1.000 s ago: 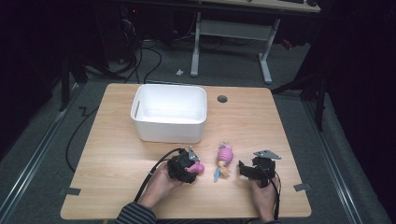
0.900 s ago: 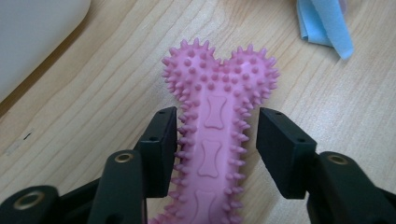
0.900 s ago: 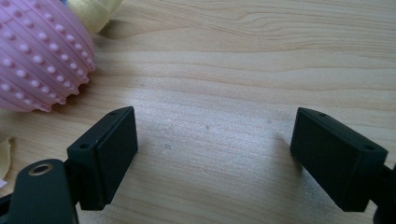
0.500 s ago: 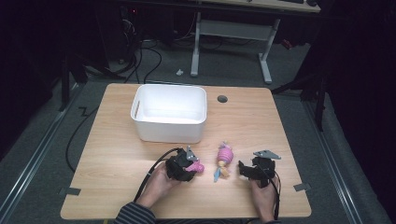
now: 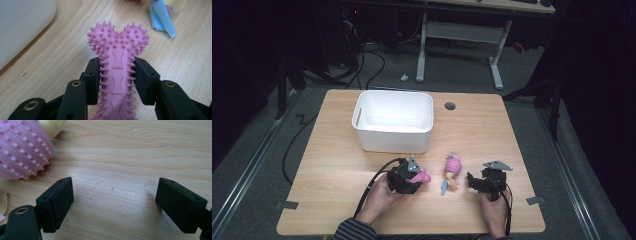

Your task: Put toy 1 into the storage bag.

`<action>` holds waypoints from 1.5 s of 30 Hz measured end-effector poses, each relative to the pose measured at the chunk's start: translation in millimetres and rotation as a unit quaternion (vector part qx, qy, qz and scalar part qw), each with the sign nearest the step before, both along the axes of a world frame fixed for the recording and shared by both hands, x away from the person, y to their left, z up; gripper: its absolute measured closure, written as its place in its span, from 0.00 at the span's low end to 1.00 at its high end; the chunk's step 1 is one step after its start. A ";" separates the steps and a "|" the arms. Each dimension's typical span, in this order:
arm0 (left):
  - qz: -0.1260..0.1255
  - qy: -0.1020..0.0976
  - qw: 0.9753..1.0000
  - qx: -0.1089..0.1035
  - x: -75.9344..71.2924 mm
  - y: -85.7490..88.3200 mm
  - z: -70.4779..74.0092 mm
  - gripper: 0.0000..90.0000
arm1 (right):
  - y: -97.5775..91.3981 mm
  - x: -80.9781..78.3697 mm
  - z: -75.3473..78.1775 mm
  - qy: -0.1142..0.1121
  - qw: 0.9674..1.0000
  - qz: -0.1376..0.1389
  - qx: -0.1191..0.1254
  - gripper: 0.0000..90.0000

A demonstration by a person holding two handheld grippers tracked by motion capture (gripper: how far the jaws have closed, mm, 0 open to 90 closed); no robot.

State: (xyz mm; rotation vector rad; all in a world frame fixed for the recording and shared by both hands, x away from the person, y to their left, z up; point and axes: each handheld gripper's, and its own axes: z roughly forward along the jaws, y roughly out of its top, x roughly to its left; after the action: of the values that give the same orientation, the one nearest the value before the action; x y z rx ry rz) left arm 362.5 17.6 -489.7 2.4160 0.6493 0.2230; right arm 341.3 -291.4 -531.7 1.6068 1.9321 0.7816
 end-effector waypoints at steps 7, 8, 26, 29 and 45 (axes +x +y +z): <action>0.004 0.002 1.000 -0.024 -4.4 7.8 12.4 0.66 | 0.2 -0.1 0.0 0.000 1.000 0.001 0.000 0.16; 0.004 0.001 1.000 -0.025 -5.0 8.7 14.4 0.66 | 0.3 -0.1 0.0 0.000 1.000 0.001 0.001 0.16; 0.024 -0.001 0.999 -0.042 -7.5 30.6 44.4 0.66 | 0.3 -0.1 0.0 0.000 1.000 0.003 0.000 0.16; 0.028 -0.004 0.998 -0.050 -7.4 37.0 55.5 0.66 | 0.2 -0.1 0.0 0.000 1.000 0.003 0.000 0.16; 0.060 -0.031 0.995 -0.071 0.9 64.3 99.0 0.65 | 0.4 -0.3 0.0 0.000 1.000 0.006 -0.001 0.16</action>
State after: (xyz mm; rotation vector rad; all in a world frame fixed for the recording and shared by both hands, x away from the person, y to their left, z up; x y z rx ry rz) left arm 363.4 81.9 -390.7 2.2277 0.7567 0.2899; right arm 341.0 -291.0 -531.7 1.5956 1.9435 0.7847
